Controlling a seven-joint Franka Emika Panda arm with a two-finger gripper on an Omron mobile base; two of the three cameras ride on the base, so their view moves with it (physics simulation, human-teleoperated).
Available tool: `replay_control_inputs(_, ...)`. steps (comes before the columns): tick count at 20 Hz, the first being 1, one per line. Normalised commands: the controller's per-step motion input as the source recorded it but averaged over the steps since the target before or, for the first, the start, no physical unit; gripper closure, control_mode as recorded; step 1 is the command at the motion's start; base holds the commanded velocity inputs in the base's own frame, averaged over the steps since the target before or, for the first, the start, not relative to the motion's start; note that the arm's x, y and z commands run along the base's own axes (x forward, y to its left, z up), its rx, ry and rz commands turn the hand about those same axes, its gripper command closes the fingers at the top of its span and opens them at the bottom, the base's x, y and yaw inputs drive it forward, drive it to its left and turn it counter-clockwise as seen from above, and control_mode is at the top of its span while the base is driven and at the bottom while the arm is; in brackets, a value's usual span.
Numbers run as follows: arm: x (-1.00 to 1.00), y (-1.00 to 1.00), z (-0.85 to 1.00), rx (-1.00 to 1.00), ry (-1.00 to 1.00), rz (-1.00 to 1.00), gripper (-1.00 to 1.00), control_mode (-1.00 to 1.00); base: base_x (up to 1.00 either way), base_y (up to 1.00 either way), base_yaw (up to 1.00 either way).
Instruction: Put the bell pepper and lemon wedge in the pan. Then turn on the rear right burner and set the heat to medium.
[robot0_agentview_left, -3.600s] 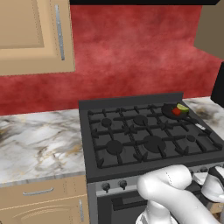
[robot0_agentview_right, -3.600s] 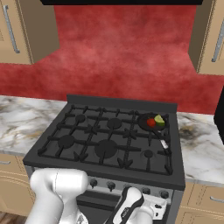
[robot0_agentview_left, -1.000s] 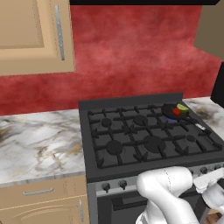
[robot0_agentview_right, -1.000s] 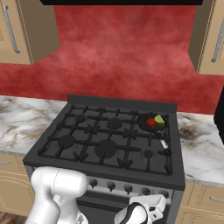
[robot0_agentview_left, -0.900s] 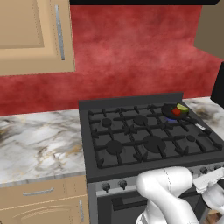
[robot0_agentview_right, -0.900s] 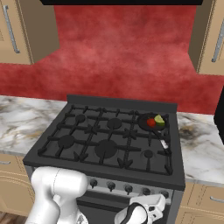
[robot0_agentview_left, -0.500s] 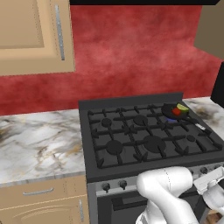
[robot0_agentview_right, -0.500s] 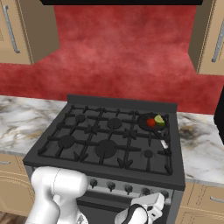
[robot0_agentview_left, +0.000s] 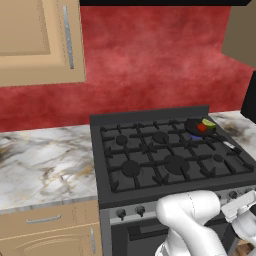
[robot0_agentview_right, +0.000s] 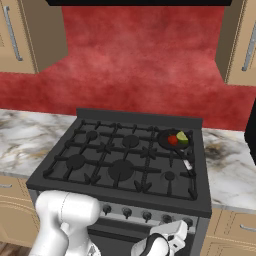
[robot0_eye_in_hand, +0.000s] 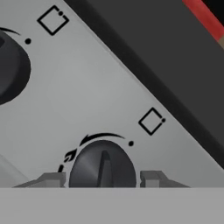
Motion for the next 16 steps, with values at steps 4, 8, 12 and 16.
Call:
replay_control_inputs(4, -0.05, -0.03, -0.02, -0.26, -0.01, 0.0, 1.0, -1.0, 0.0, 0.0, 0.0)
replay_control_inputs(8, -0.12, -0.06, -0.04, -0.27, 0.0, 0.0, 1.0, -1.0, 0.0, 0.0, 0.0)
replay_control_inputs(12, -0.07, -0.02, 0.0, -0.27, 0.0, 0.0, 1.0, -1.0, 0.0, 0.0, 0.0)
replay_control_inputs(16, -0.08, -0.02, 0.0, -0.34, 0.0, 0.0, 1.0, -1.0, 0.0, 0.0, 0.0)
